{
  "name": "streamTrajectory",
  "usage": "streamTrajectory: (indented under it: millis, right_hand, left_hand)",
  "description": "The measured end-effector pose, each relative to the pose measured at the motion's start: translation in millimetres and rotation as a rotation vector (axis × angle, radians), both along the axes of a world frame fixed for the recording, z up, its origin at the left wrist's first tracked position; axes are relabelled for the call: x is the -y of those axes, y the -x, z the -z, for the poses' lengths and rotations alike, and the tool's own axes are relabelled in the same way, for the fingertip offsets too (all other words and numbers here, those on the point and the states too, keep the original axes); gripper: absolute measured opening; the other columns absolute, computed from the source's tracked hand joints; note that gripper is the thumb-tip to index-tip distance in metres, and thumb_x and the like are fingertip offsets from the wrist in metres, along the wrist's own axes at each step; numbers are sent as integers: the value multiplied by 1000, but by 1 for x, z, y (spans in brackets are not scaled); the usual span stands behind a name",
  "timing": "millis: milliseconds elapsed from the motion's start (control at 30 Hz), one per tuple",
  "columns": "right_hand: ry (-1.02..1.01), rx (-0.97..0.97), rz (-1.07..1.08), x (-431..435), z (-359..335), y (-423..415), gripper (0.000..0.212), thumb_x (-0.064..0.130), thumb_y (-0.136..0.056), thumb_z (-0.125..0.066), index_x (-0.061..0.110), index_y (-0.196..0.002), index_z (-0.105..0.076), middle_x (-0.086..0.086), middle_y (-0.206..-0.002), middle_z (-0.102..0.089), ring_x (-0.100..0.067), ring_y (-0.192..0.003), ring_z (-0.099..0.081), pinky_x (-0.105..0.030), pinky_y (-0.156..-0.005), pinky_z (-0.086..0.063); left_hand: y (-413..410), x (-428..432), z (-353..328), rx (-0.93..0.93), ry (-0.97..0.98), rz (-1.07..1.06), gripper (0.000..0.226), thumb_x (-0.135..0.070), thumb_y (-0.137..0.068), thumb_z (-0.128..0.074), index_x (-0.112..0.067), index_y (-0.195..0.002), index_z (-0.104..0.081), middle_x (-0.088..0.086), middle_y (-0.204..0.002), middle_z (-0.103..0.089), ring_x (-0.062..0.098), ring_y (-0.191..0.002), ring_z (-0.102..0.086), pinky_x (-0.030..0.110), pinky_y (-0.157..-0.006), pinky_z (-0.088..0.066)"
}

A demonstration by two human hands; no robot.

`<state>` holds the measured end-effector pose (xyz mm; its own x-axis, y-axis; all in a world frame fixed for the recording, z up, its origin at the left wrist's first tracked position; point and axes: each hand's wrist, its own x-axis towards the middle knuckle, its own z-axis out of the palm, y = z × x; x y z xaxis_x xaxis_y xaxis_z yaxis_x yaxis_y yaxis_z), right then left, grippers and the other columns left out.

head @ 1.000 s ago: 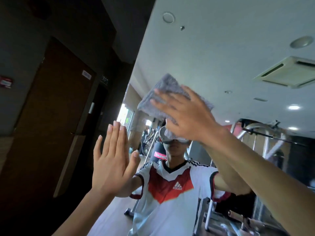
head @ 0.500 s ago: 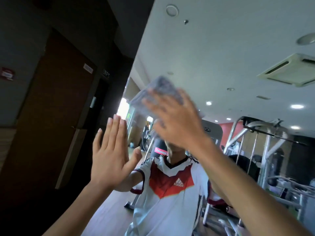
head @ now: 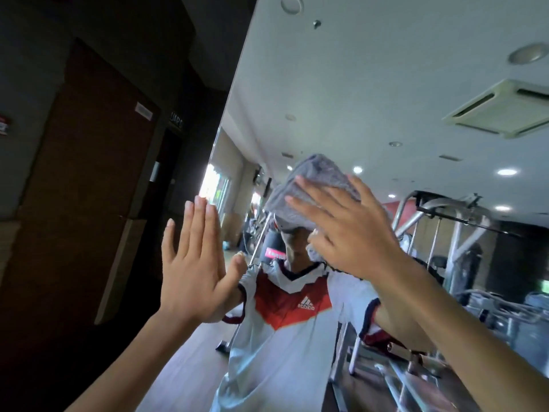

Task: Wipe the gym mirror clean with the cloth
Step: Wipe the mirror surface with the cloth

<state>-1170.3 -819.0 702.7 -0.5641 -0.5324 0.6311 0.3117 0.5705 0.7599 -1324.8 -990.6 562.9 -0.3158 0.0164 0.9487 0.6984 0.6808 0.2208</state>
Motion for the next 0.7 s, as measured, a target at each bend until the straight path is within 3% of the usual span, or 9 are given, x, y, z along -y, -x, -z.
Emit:
streamTrajectory:
  millis: [100, 200, 300, 400, 533, 633, 700]
  right_hand:
    - [185, -245, -9, -14, -35, -9, 63, 33, -89, -40, 24, -151, -37, -3, -160, -33, -20, -147, -29, -48, -118, -13]
    - [340, -437, -73, 17, -18, 23, 63, 35, -91, -42, 19, -152, -38, -8, -159, -33, -25, -148, -28, -54, -120, -16]
    - [220, -267, -84, 26, 35, 27, 62, 37, -91, -50, 20, -151, -42, -6, -159, -35, -22, -144, -37, -56, -118, -23]
    - [92, -117, -40, -4, 58, -8, 59, 37, -93, -46, 23, -150, -44, -2, -159, -34, -19, -136, -47, -55, -119, -23]
    - [219, -260, -20, -32, 21, -26, 61, 37, -93, -42, 23, -152, -37, -5, -160, -31, -21, -147, -29, -50, -121, -13]
    - [418, -444, -28, -1, -3, 3, 62, 41, -96, -34, 21, -155, -26, -5, -163, -18, -24, -150, -18, -51, -120, -7]
    - [457, -437, -12, 27, 3, 30, 64, 45, -98, -27, 22, -157, -19, -4, -164, -9, -23, -151, -12, -55, -120, -4]
  left_hand:
    - [-15, -15, -8, 48, -81, 8, 92, -66, -98, -12, 5, -157, -14, 22, -166, -6, 32, -155, 2, 41, -124, 12]
    - [-23, -25, -12, 87, -187, 95, 96, -70, -96, -13, 5, -157, -10, 20, -167, 1, 29, -155, 9, 36, -122, 16]
    - [-17, -17, -5, 69, -187, 146, 89, -65, -96, -22, -3, -159, -10, 11, -169, 1, 20, -155, 9, 36, -124, 12]
    - [-13, -7, -1, 62, -124, 169, 83, -61, -97, -20, -9, -161, -8, 5, -169, 1, 17, -155, 8, 37, -124, 9]
    - [-22, -14, 1, 80, -104, 131, 88, -64, -97, -17, -3, -160, -8, 12, -168, 2, 23, -155, 9, 31, -119, 15]
    - [-21, -17, 6, 71, -116, 121, 88, -68, -98, -12, -5, -160, -11, 12, -169, -3, 23, -156, 7, 34, -120, 8]
    - [-17, -15, 8, 54, -119, 130, 88, -69, -98, -12, -7, -160, -10, 11, -169, -4, 21, -156, 6, 38, -121, 3]
